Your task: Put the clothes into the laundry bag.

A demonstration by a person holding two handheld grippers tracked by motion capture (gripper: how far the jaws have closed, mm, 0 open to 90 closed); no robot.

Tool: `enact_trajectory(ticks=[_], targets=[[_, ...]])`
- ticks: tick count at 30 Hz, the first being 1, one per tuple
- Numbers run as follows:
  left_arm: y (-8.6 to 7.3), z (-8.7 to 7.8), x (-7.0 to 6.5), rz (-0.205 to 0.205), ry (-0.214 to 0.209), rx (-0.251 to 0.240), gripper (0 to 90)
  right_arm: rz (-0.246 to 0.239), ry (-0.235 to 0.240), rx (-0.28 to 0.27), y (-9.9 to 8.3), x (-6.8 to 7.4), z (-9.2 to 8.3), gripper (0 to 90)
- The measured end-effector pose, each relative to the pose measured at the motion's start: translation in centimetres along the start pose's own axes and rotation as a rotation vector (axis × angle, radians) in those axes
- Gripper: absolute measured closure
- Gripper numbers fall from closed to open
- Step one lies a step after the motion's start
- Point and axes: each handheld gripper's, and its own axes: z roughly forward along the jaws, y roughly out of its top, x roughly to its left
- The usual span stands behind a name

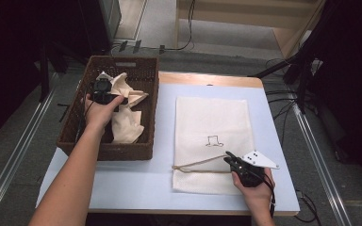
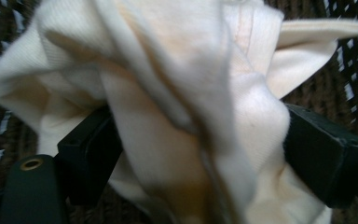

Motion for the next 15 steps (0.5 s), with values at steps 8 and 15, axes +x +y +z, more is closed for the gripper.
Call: enact_trajectory(ticks=[8,15], targets=[[0.7,3.8,-0.5,0.068,0.085,0.16,0.0,-0.002,0.005,0.003,-0.1,0.1,0.2,84.7],[0.4,4.5,-1.7,0.209,0.187,0.144,4.5,0.003,0.007,0.008,-0.2,0.0,0.3,84.7]])
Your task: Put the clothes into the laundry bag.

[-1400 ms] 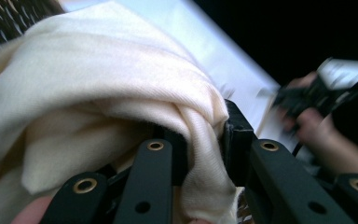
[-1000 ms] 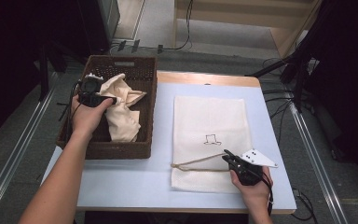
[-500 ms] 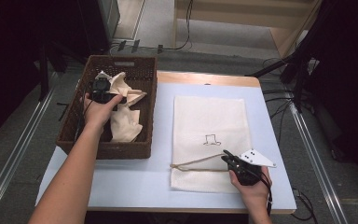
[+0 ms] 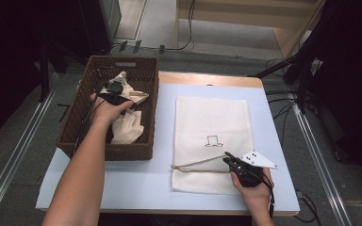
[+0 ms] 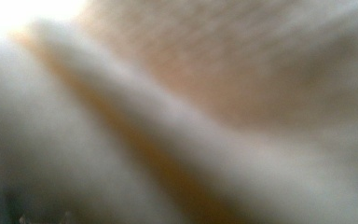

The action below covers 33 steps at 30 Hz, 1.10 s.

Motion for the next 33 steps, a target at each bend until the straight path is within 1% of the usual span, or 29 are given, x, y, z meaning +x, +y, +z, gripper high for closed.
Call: enact_trajectory(ticks=[1,2,3,4,5,6,7,8,9,12,14,15,16,17,18,19,20,22,23,24,25,28,31,33], targets=[[0.0,-0.3,-0.1,0.02,0.002,-0.002,10.2,-0.002,0.001,-0.001,0.0,0.0,0.0,84.7],[0.0,-0.6,-0.3,0.048,0.005,-0.009,28.4,-0.001,-0.001,-0.001,0.0,0.0,-0.1,84.7],[0.0,-1.2,-0.6,0.08,0.026,-0.008,28.4,-0.001,-0.001,-0.001,0.0,0.0,-0.1,84.7],[0.2,-1.8,-0.9,0.097,0.063,-0.007,48.9,-0.002,-0.002,-0.001,0.0,0.0,-0.1,84.7],[0.2,-2.3,-1.1,0.091,0.068,0.003,62.4,-0.003,-0.001,-0.002,0.0,0.0,-0.1,84.7],[0.2,-2.6,-1.2,0.08,0.038,0.008,66.4,-0.003,0.001,-0.004,0.0,0.0,-0.1,84.7],[0.2,-2.8,-1.3,0.075,-0.011,0.012,67.5,-0.003,0.001,-0.005,0.0,0.0,-0.2,84.7],[0.1,-3.2,-1.3,0.076,-0.055,0.006,67.8,-0.001,0.001,-0.006,0.1,0.0,-0.2,84.7],[0.0,-3.6,-1.1,0.064,-0.098,-0.006,67.8,0.001,0.002,-0.005,0.1,0.0,-0.2,84.8],[-0.5,-5.2,-0.2,-0.003,-0.241,-0.082,68.3,-0.002,0.002,-0.007,0.1,-0.1,-0.1,84.8],[-0.9,-6.4,0.4,-0.033,-0.293,-0.148,68.4,0.001,0.0,-0.006,0.1,-0.1,0.0,84.9],[-1.1,-7.1,0.6,-0.037,-0.309,-0.181,68.4,0.001,0.0,-0.005,0.1,-0.1,0.0,85.0],[-1.4,-7.8,0.8,-0.044,-0.316,-0.225,68.4,0.002,0.001,-0.005,0.1,-0.1,0.0,85.1],[-1.8,-8.6,0.9,-0.033,-0.301,-0.274,68.4,0.001,0.001,-0.005,0.1,-0.1,-0.1,85.2],[-2.1,-9.5,0.9,-0.014,-0.271,-0.322,68.5,0.002,0.001,-0.006,0.1,-0.1,-0.1,85.4],[-2.5,-10.2,0.9,-0.004,-0.258,-0.368,68.5,0.004,0.002,-0.007,0.1,-0.1,0.0,85.5],[-2.9,-11.0,1.0,-0.002,-0.265,-0.398,68.5,0.007,0.003,-0.008,0.1,-0.1,0.0,85.6],[-3.4,-12.3,0.9,0.001,-0.306,-0.447,68.5,0.008,0.004,-0.006,0.1,-0.2,0.0,85.9],[-3.6,-13.0,0.8,0.016,-0.313,-0.474,68.4,0.008,0.006,-0.007,0.1,-0.2,0.1,85.9],[-3.9,-13.7,0.7,0.025,-0.314,-0.503,68.4,0.01,0.007,-0.007,0.1,-0.1,0.2,86.0],[-4.1,-14.3,0.5,0.03,-0.324,-0.527,68.4,0.01,0.007,-0.006,0.1,-0.1,0.2,86.1],[-4.6,-16.2,0.2,0.028,-0.374,-0.602,68.3,0.01,0.007,-0.006,0.2,0.1,0.2,86.3],[-4.9,-18.0,-0.3,0.03,-0.436,-0.652,68.4,0.01,0.009,-0.004,0.2,0.0,0.2,86.6],[-5.1,-19.0,-0.9,0.04,-0.463,-0.677,68.3,0.009,0.009,-0.006,0.2,0.0,0.3,86.7]])
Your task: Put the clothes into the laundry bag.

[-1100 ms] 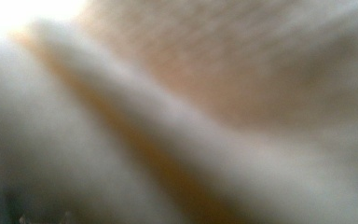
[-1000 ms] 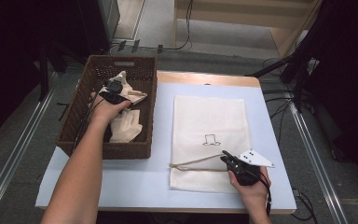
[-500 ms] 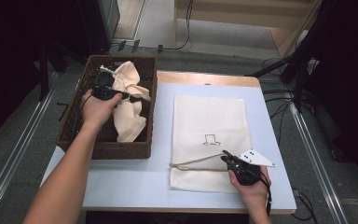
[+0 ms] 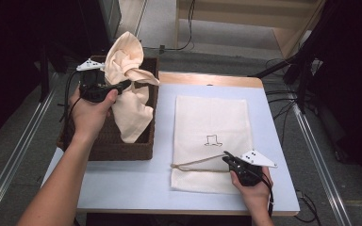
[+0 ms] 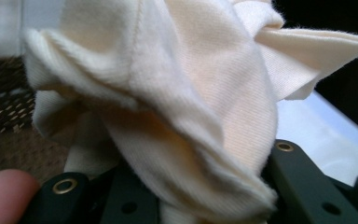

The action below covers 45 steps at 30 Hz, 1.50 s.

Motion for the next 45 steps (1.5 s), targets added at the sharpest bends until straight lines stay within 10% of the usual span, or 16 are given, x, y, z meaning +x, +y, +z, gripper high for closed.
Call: enact_trajectory(ticks=[10,22,30,40,45], targets=[[-0.1,-1.0,-6.6,0.079,-0.2,-0.01,68.2,0.0,0.009,-0.003,0.1,-0.1,0.0,87.1],[-6.9,-0.5,-12.7,0.157,-0.388,0.104,68.2,0.002,-0.008,0.006,0.5,0.4,-0.2,87.5],[-12.1,0.4,-14.3,0.115,-0.505,0.175,68.2,0.051,0.004,0.023,3.1,0.8,-0.3,86.8],[-16.0,2.0,-16.5,0.243,-0.633,0.319,68.0,0.082,-0.002,0.033,2.5,-0.4,0.6,86.9],[-17.3,3.4,-17.1,0.235,-0.714,0.405,67.7,0.076,-0.023,0.041,3.0,-0.6,1.1,87.5]])
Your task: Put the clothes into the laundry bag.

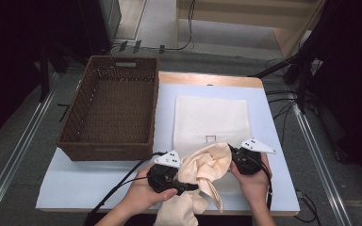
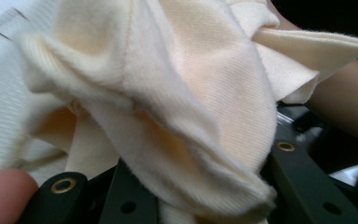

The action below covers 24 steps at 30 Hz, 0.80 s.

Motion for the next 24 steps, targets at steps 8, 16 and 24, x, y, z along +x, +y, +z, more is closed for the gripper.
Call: enact_trajectory(ticks=[8,16,24], targets=[[-0.4,2.0,0.4,-0.02,-0.035,0.094,67.6,0.036,0.042,-0.046,0.9,-0.2,-0.6,87.5],[-0.2,2.9,1.0,-0.096,-0.046,0.115,66.4,0.015,0.074,-0.128,1.6,1.0,-1.7,87.5],[0.3,1.6,1.5,-0.176,0.048,0.006,66.2,-0.008,0.074,-0.158,1.9,1.9,-2.4,87.6]])
